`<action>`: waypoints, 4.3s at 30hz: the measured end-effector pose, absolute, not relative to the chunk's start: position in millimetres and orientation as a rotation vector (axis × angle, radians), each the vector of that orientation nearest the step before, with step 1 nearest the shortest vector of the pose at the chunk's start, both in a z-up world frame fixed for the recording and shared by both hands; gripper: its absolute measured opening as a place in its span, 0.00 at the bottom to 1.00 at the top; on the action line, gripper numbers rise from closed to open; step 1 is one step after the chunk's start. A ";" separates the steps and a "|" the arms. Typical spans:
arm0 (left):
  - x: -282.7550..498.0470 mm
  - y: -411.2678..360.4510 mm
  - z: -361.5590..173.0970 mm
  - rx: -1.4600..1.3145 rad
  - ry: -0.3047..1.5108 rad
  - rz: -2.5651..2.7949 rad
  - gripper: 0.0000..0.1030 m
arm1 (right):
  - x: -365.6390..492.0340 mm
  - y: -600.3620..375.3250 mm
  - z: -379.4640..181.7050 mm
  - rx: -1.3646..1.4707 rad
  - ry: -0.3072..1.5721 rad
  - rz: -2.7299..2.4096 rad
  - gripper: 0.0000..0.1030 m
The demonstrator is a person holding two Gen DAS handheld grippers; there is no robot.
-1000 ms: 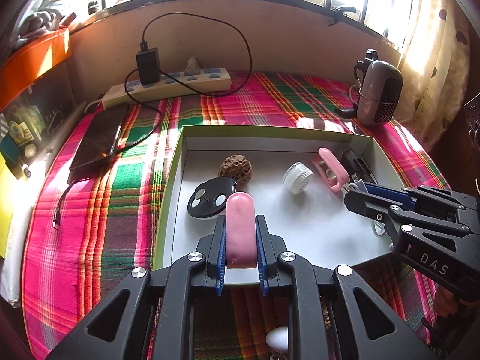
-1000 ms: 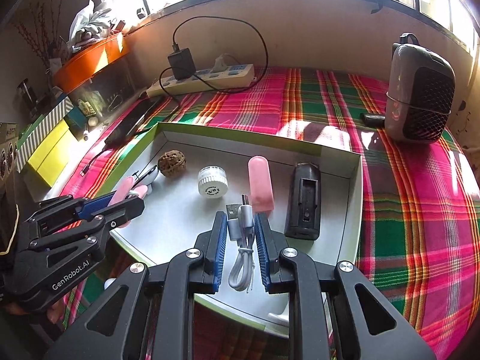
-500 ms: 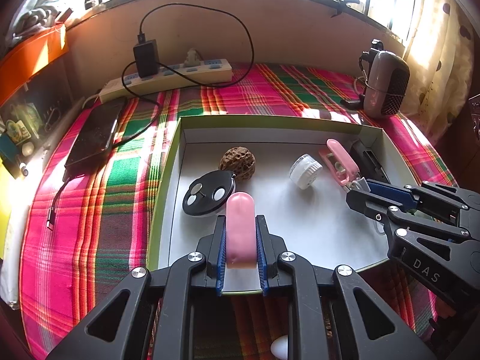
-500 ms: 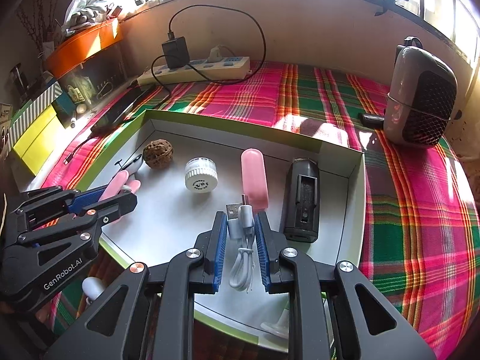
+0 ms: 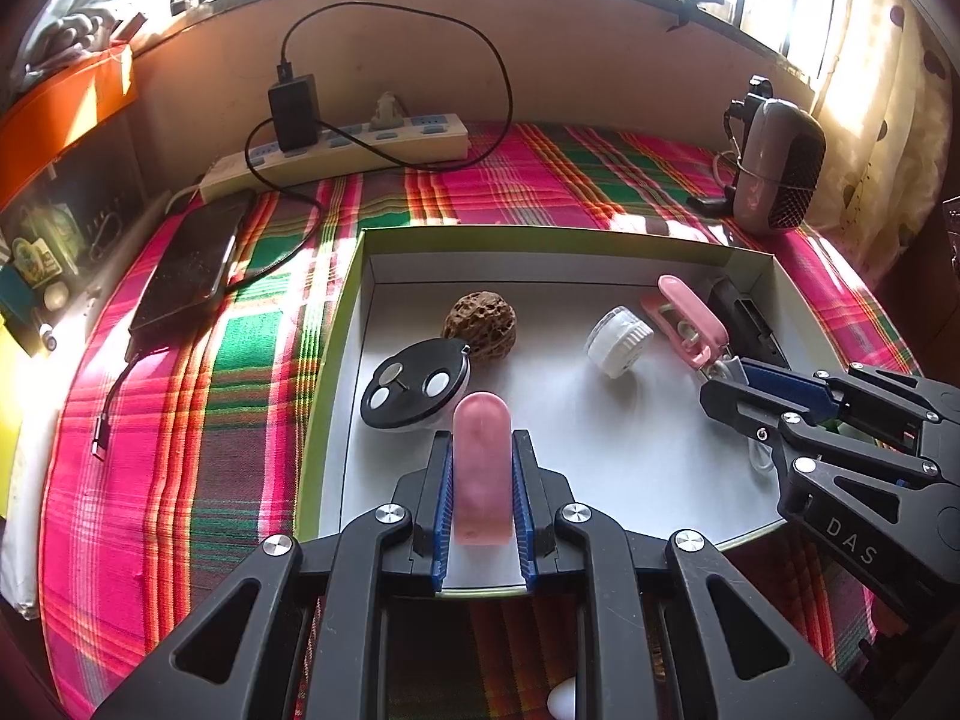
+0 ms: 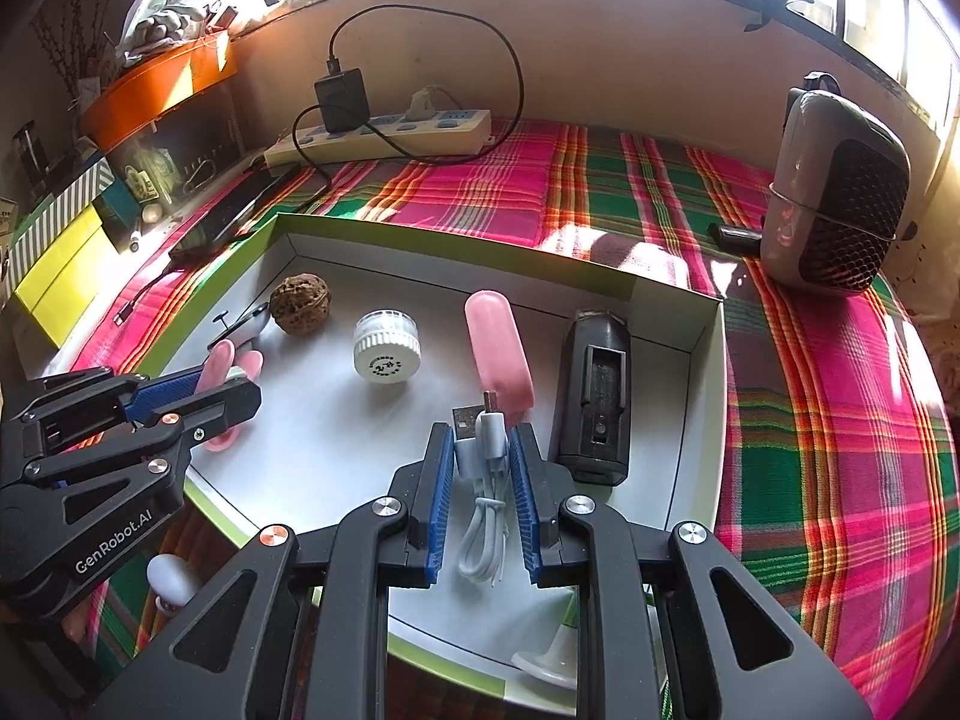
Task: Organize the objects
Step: 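Open the right tool to drop the cable while the left tool releases the pink loop, then move the left tool to the white mushroom-shaped object and close on it, then lift the white mushroom object with the left tool while the right tool approaches the walnut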
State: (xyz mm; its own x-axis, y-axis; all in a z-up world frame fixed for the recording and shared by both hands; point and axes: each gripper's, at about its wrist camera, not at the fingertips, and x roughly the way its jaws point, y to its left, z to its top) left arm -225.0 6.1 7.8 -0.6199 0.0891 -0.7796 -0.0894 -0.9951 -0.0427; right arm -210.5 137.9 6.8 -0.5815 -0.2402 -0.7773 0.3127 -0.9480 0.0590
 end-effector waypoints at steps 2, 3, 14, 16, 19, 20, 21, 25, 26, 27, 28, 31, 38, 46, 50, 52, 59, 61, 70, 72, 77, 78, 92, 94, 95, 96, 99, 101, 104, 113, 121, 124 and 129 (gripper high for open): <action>-224.7 6.4 7.9 -1.319 0.000 2.741 0.15 | -210.2 138.1 6.8 1.233 0.119 -2.546 0.20; -224.7 6.2 7.9 -1.320 0.001 2.742 0.15 | -210.2 138.5 6.7 1.235 0.117 -2.547 0.20; -224.4 7.4 7.6 -1.326 0.010 2.743 0.16 | -208.0 137.9 6.1 1.237 0.126 -2.552 0.20; -224.5 7.1 7.3 -1.327 0.009 2.743 0.16 | -207.7 138.0 6.0 1.237 0.126 -2.552 0.20; -224.4 7.2 7.5 -1.328 0.010 2.742 0.16 | -207.2 138.5 6.0 1.237 0.122 -2.552 0.22; -224.3 7.5 7.5 -1.327 0.010 2.742 0.17 | -207.3 138.6 6.0 1.237 0.122 -2.552 0.24; -224.5 7.4 7.4 -1.328 0.011 2.740 0.17 | -207.3 138.5 6.1 1.235 0.121 -2.549 0.25; -223.8 7.9 7.3 -1.329 0.009 2.737 0.19 | -204.7 136.6 7.3 1.227 0.124 -2.547 0.32; -223.6 7.8 7.7 -1.329 0.008 2.737 0.19 | -204.3 136.5 7.3 1.226 0.127 -2.552 0.32; -223.4 7.8 7.8 -1.329 0.008 2.737 0.20 | -204.0 136.6 7.2 1.227 0.130 -2.555 0.32; -223.3 7.8 8.0 -1.329 0.008 2.739 0.21 | -203.6 136.9 7.2 1.227 0.131 -2.558 0.32; -222.1 7.9 8.6 -1.327 0.008 2.741 0.22 | -202.2 139.0 8.2 1.225 0.117 -2.561 0.32; -214.1 7.2 14.6 -1.307 -0.003 2.755 0.23 | -196.5 142.5 12.5 1.208 0.095 -2.583 0.32; -201.3 7.0 24.2 -1.269 -0.010 2.767 0.23 | -184.5 143.9 20.3 1.178 0.078 -2.602 0.32; -194.3 7.3 29.1 -1.247 -0.008 2.776 0.23 | -177.9 144.4 24.5 1.160 0.080 -2.617 0.32; -190.1 7.2 31.3 -1.240 -0.010 2.777 0.23 | -174.5 145.4 26.3 1.153 0.076 -2.624 0.32; -174.4 4.0 40.2 -1.207 -0.035 2.781 0.24 | -159.0 149.7 35.6 1.114 0.056 -2.644 0.32; -168.3 1.8 42.6 -1.196 -0.042 2.786 0.24 | -154.1 150.7 38.0 1.101 0.056 -2.651 0.32; -146.5 -14.8 40.1 -1.205 -0.099 2.812 0.24 | -132.5 158.1 41.8 1.073 0.051 -2.670 0.32; -141.9 -17.6 38.5 -1.209 -0.107 2.809 0.25 | -127.5 159.1 42.5 1.062 0.061 -2.677 0.32; -131.2 -19.2 35.0 -1.209 -0.128 2.784 0.27 | -115.9 159.7 44.6 1.040 0.091 -2.682 0.32; -129.5 -18.7 34.0 -1.205 -0.134 2.770 0.28 | -113.5 160.1 44.5 1.039 0.090 -2.681 0.32; -128.7 0.8 13.0 -1.279 -0.148 2.640 0.31 | -92.9 170.2 39.3 1.058 0.052 -2.683 0.33; -130.5 5.5 10.9 -1.284 -0.127 2.628 0.31 | -91.7 172.0 38.4 1.061 0.048 -2.683 0.33; -132.0 7.1 9.4 -1.290 -0.119 2.628 0.31 | -91.5 172.7 37.9 1.062 0.045 -2.682 0.33; -133.3 8.5 8.4 -1.294 -0.115 2.629 0.31 | -91.0 173.2 37.3 1.065 0.043 -2.681 0.33; -138.2 10.6 5.8 -1.307 -0.110 2.629 0.31 | -90.2 174.6 35.1 1.075 0.042 -2.682 0.33; -141.2 11.9 4.6 -1.310 -0.098 2.631 0.31 | -90.0 174.7 34.1 1.079 0.044 -2.678 0.33; -144.2 13.0 4.5 -1.308 -0.087 2.636 0.31 | -90.3 174.3 32.9 1.083 0.043 -2.675 0.33; -144.8 11.9 3.5 -1.292 -0.073 2.643 0.30 | -91.7 169.3 30.1 1.095 0.056 -2.663 0.33; -144.0 4.3 3.2 -1.286 -0.097 2.652 0.23 | -91.4 161.4 28.5 1.106 0.085 -2.651 0.33; -142.3 0.3 2.9 -1.289 -0.099 2.665 0.23 | -91.9 157.2 28.4 1.106 0.095 -2.642 0.33; -138.3 -10.6 2.4 -1.285 -0.133 2.672 0.23 | -94.3 145.7 26.3 1.111 0.115 -2.608 0.33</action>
